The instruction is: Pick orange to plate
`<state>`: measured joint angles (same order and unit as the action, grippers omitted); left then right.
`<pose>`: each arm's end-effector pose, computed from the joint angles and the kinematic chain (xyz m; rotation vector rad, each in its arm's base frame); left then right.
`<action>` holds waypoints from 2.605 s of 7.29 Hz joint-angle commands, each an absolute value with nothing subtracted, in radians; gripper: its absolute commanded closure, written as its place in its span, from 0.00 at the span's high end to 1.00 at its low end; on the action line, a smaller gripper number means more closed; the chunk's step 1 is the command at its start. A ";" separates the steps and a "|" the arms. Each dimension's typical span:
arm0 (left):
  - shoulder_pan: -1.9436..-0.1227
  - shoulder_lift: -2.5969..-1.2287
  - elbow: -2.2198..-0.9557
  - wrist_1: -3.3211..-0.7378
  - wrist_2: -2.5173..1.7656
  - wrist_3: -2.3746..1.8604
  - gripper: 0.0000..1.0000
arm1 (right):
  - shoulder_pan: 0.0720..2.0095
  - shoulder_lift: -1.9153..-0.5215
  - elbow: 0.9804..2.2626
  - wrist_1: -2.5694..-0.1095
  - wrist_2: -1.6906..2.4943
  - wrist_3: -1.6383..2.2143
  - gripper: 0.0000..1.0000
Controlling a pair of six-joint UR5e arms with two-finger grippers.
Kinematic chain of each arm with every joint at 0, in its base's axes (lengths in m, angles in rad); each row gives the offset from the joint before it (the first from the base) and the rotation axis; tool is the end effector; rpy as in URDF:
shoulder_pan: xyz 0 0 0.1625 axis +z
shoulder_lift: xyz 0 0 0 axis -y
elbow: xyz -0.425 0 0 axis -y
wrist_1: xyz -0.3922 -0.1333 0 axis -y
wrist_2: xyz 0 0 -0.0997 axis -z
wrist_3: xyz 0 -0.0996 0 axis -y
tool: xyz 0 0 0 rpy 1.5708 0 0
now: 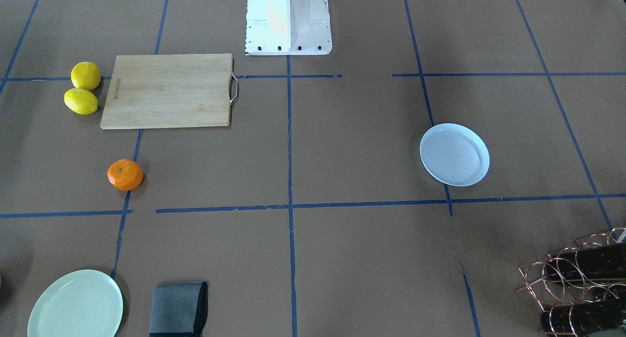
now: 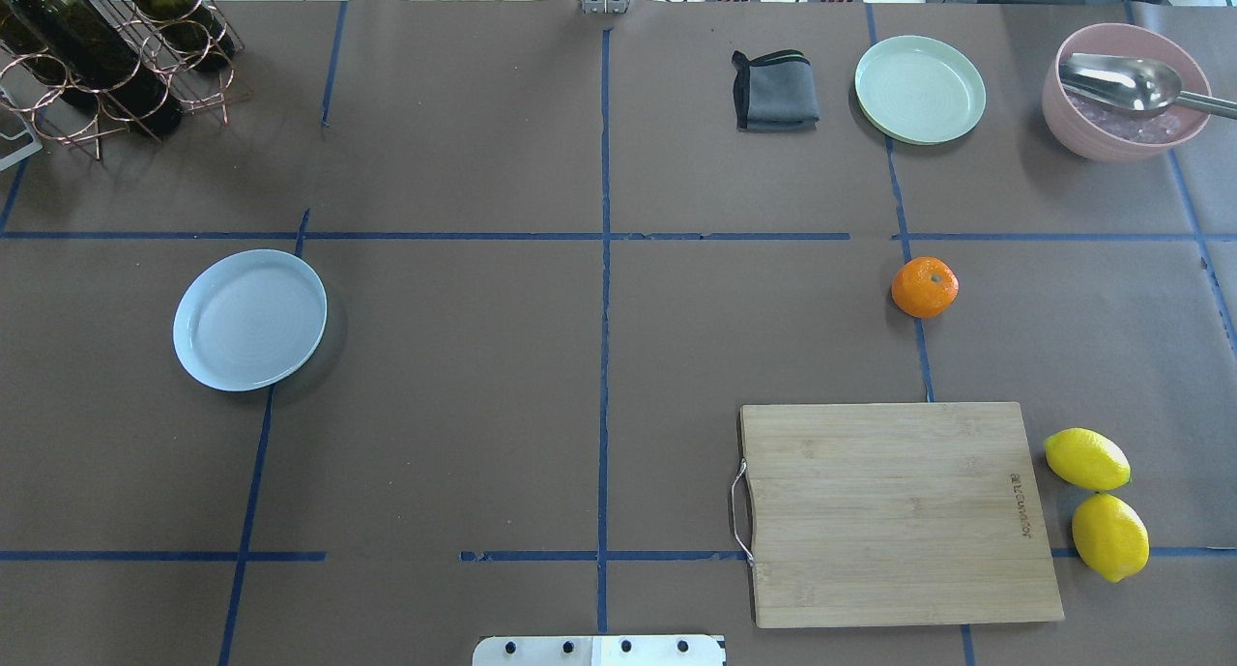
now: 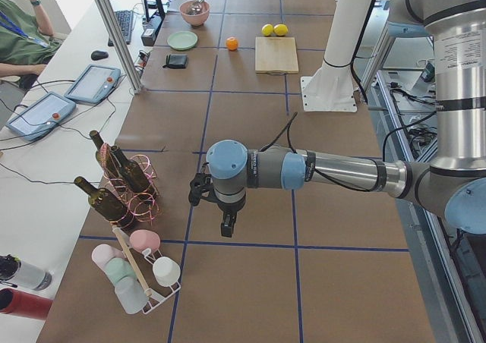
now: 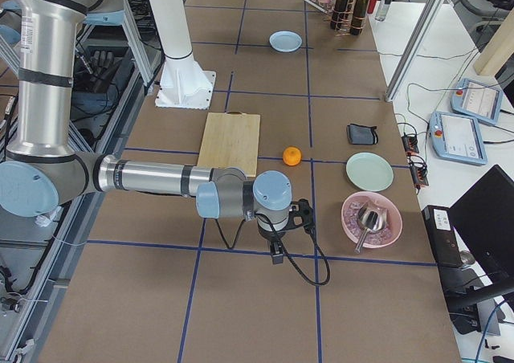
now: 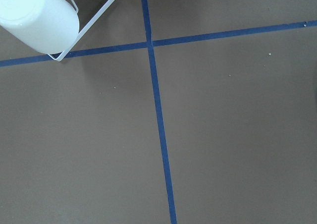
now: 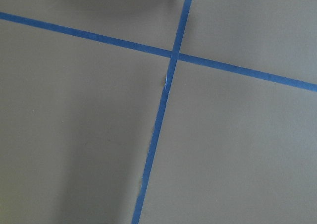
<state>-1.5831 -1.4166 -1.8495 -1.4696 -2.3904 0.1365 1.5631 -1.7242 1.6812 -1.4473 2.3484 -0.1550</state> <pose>-0.0657 -0.4244 0.5994 0.0829 0.8162 0.1267 0.0601 -0.4325 0.6621 0.1336 -0.7706 -0.1856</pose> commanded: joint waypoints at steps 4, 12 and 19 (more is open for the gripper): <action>-1.583 -1.417 -1.861 -1.590 -2.396 0.133 1.00 | 1.563 -1.720 1.684 -1.372 2.353 -0.153 1.00; -1.565 -1.433 -1.758 -2.440 -2.398 -0.153 1.00 | 1.563 -1.709 1.697 -1.152 2.385 -0.083 1.00; -1.012 -1.417 -1.760 -2.483 -2.018 -1.033 0.75 | 1.563 -1.709 1.695 -1.155 2.388 -0.077 1.00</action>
